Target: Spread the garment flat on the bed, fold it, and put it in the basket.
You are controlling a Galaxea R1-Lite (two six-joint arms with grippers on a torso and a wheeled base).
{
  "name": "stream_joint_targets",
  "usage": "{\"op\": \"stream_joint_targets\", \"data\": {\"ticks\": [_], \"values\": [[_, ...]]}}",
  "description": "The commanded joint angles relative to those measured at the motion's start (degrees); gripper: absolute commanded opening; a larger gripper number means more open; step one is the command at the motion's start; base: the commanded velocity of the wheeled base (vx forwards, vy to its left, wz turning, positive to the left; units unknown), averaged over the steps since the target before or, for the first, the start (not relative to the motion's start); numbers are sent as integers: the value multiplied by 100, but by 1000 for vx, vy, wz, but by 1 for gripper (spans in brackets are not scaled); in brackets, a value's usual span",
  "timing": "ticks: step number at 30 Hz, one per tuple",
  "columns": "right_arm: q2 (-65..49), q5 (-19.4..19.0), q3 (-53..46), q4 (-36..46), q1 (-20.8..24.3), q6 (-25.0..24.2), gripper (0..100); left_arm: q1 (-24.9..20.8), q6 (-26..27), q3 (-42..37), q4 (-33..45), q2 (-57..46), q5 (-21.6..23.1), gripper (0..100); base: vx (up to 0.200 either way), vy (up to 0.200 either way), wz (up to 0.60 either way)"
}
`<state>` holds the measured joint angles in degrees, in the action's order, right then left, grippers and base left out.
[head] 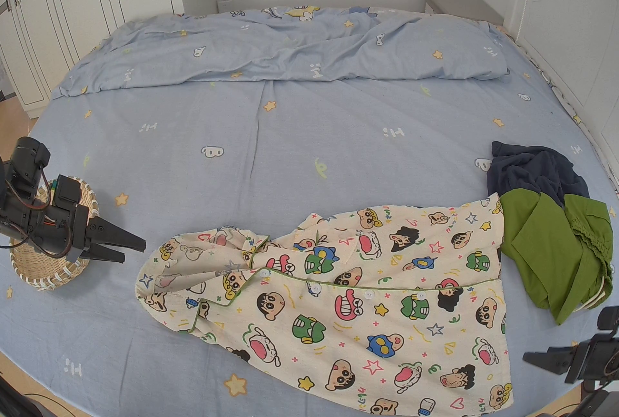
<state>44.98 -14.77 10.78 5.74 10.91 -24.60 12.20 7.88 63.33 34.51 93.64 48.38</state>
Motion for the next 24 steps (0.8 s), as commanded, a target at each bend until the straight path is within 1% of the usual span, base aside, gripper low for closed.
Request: {"op": "stream_joint_targets", "data": {"ticks": [1, 2, 3, 4, 5, 7, 10, 13, 14, 16, 19, 21, 24], "values": [[-157, 1, 803, 67, 8, -10, 100, 54, -5, -5, 144, -671, -4, 100, 0, 0, 0], [-130, 1, 1102, 182, 34, -10, 100, 72, -5, 13, 205, -733, -13, 100, 0, 0, 0], [-121, 1, 1164, 208, 34, -10, 100, 72, -5, 13, 214, -742, -13, 100, 0, 0, 0], [-25, 1, 1498, 314, 69, -1, 100, 98, -5, 21, 223, -803, -13, 100, 0, 0, 0], [-25, 1, 1498, 314, 69, -1, 100, 98, -5, 21, 223, -803, -13, 100, 0, 0, 0], [213, -8, 1937, 314, 78, 8, 100, 124, -5, 13, 179, -873, -4, 100, 0, 0, 0], [424, -8, 2183, 270, 78, 34, 100, 89, -5, 4, 161, -865, -4, 100, 0, 0, 0], [696, -17, 2675, 129, 87, 43, 100, 45, -14, 4, 135, -698, -22, 100, 0, 0, 0], [810, -17, 2877, 76, 95, 52, 100, 45, -23, 4, 135, -443, -31, 100, 0, 0, 0], [960, -8, 3211, 50, 139, 61, 100, 54, -14, 13, 135, -170, -154, 100, 0, 0, 0], [1118, -8, 3730, 67, 175, 113, 100, 45, 4, 48, 135, 58, -532, 100, 0, 0, 0], [1206, -8, 3967, 76, 210, 166, 100, 45, -5, 57, 117, 190, -708, 100, 0, 0, 0], [1232, -8, 3994, 41, 236, 272, 100, 37, -23, 48, 47, 260, -883, 100, 0, 0, 0]]}}
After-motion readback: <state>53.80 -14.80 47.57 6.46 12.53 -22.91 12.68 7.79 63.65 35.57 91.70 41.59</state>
